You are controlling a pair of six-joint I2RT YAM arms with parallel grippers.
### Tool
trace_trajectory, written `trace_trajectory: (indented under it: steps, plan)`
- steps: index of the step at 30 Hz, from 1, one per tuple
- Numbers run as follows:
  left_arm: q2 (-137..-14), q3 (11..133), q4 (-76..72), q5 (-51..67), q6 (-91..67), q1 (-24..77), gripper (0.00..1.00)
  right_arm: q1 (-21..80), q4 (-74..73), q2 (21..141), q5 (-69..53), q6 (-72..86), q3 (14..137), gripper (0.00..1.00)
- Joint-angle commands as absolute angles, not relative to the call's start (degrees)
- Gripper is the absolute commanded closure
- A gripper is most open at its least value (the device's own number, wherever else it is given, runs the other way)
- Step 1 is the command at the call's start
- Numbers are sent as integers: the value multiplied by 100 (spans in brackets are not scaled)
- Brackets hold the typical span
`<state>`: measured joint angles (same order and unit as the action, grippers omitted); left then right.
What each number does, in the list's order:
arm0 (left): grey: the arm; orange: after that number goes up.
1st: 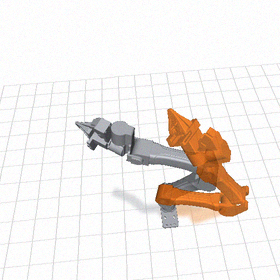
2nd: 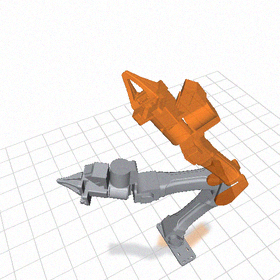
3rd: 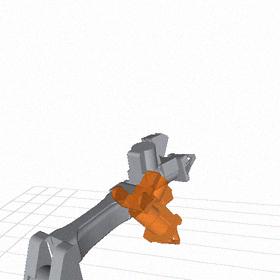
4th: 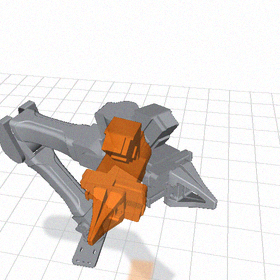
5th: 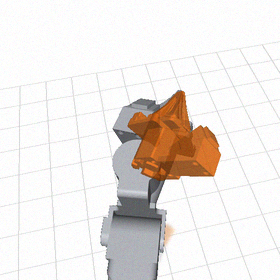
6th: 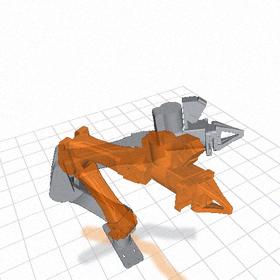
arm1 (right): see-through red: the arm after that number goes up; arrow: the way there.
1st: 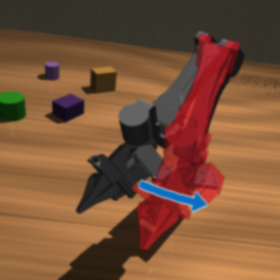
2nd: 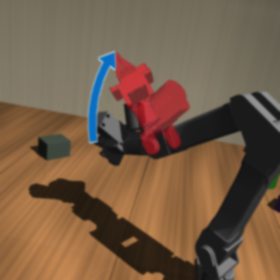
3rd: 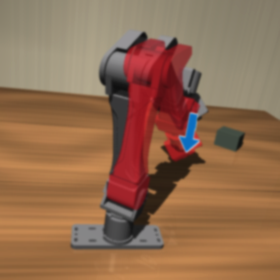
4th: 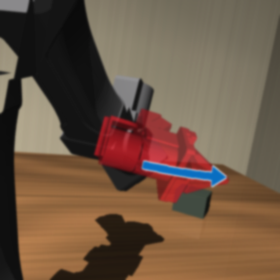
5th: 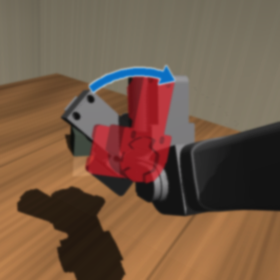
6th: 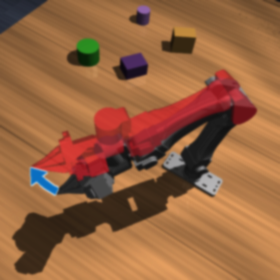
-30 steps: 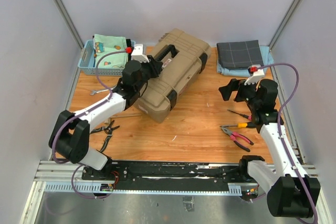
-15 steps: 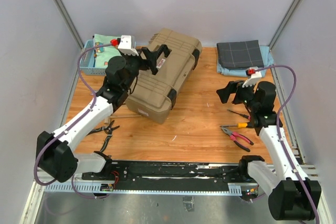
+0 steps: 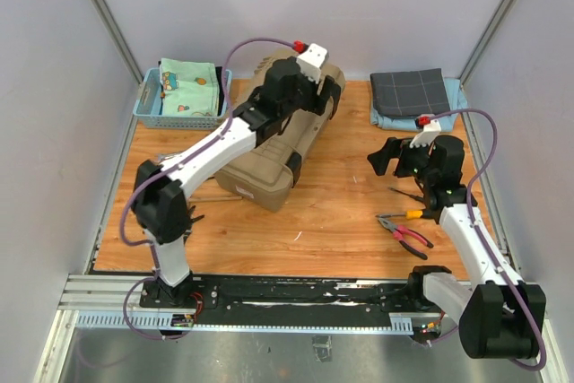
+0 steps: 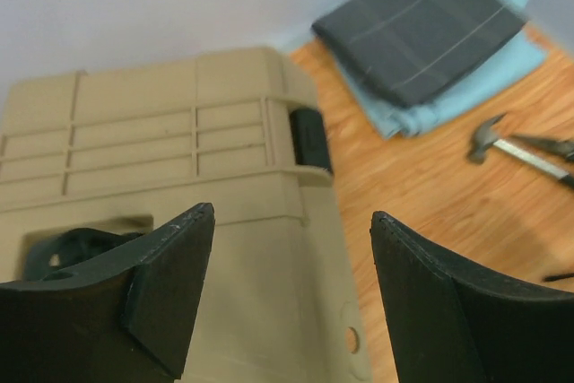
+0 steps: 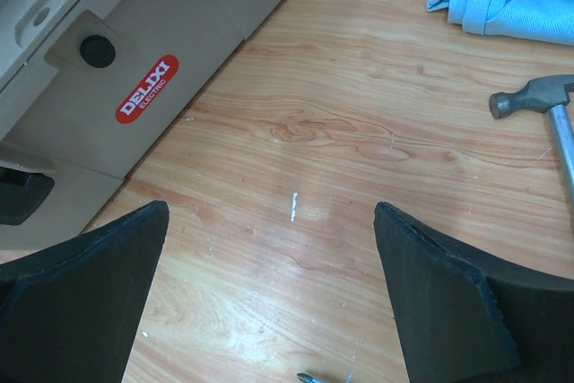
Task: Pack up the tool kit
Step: Move the toolbox to the center of the board.
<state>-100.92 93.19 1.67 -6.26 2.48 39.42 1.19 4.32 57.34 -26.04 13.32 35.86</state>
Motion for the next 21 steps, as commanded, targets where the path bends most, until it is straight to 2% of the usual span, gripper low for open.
trace_trajectory:
  steps: [1,11,21]
  plan:
    - [-10718,10123,1387,-1223,466,3920,25,207,483,5764,-2575,1191,3813,1]
    - [-11256,10851,2455,-2582,324,3920,24,202,544,5849,-2581,1207,3768,0]
    - [-11313,10536,3082,-2370,74,3920,12,202,953,6783,-2748,1474,4010,1]
